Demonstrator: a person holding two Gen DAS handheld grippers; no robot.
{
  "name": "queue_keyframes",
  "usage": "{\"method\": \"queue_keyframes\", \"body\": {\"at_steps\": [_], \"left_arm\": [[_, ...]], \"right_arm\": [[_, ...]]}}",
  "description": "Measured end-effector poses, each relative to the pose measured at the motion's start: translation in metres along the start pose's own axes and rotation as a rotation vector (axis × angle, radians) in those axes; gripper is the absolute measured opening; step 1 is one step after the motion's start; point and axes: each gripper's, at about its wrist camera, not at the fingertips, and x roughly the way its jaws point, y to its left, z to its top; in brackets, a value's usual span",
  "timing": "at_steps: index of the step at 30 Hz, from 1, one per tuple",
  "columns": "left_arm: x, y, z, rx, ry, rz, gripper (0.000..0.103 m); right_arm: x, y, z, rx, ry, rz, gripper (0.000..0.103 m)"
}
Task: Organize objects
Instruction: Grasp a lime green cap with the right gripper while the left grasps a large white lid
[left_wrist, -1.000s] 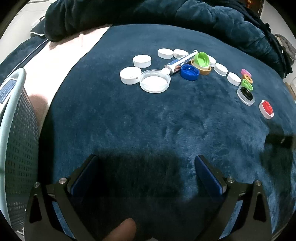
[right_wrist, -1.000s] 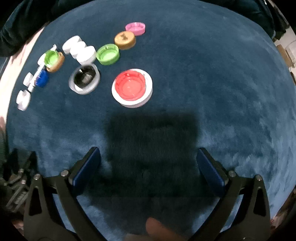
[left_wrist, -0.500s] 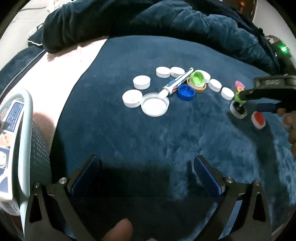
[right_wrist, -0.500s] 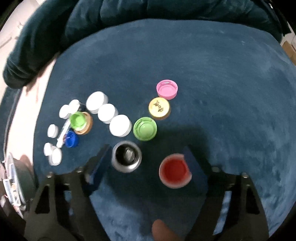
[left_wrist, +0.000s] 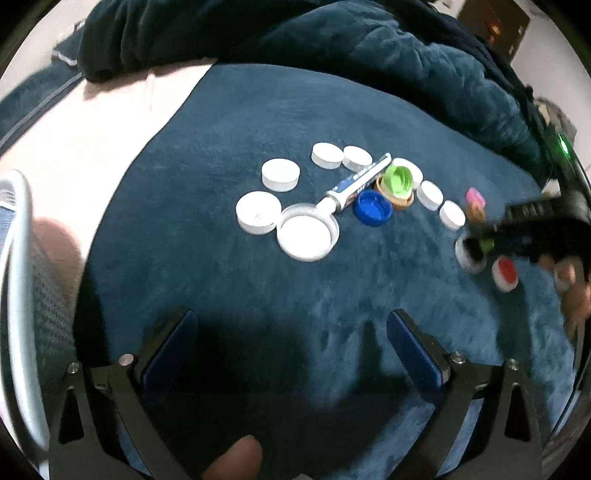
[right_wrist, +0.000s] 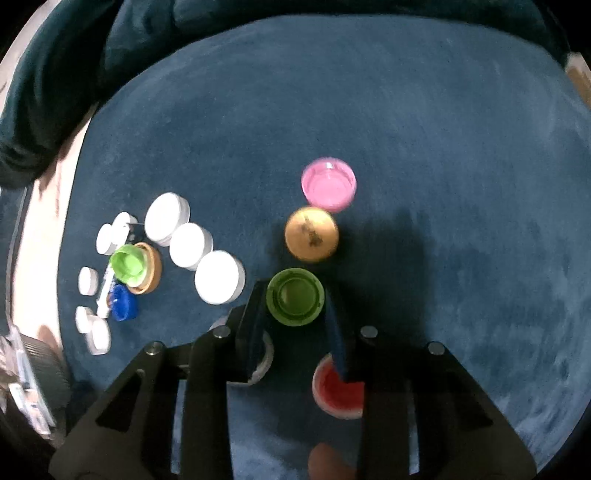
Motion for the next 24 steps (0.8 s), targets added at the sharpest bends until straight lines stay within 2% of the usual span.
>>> {"method": "queue_keyframes", "body": {"at_steps": [3, 5, 10, 15, 17, 19, 21, 22, 24], "left_arm": [[0.007, 0.005, 0.011, -0.04, 0.003, -0.029, 0.102], [0.012, 0.01, 0.017, -0.073, 0.005, -0.039, 0.1], [0.021, 0.016, 0.03, -0.135, 0.009, -0.052, 0.087], [0.029, -0.002, 0.038, -0.097, 0.027, -0.052, 0.085], [0.033, -0.009, 0.04, -0.077, 0.038, -0.028, 0.083], [0.037, -0.012, 0.041, -0.071, 0.049, 0.005, 0.078], [0.039, -0.012, 0.044, -0.077, 0.046, 0.034, 0.05], [0.039, -0.011, 0.046, -0.083, 0.047, 0.036, 0.043], [0.036, -0.007, 0.046, -0.093, 0.051, 0.002, 0.041]], "right_arm": [[-0.016, 0.008, -0.01, -0.02, 0.005, -0.025, 0.031], [-0.026, 0.016, -0.014, -0.041, 0.007, -0.007, 0.031], [-0.044, 0.031, -0.022, -0.069, -0.016, 0.031, 0.031], [-0.055, 0.031, -0.025, -0.091, -0.025, 0.05, 0.031], [-0.053, 0.028, -0.025, -0.097, -0.025, 0.053, 0.031], [-0.048, 0.038, -0.021, -0.103, -0.025, 0.05, 0.031], [-0.043, 0.048, -0.017, -0.11, -0.024, 0.048, 0.031], [-0.043, 0.049, -0.018, -0.115, -0.023, 0.049, 0.031], [-0.046, 0.046, -0.021, -0.12, -0.025, 0.046, 0.031]]}}
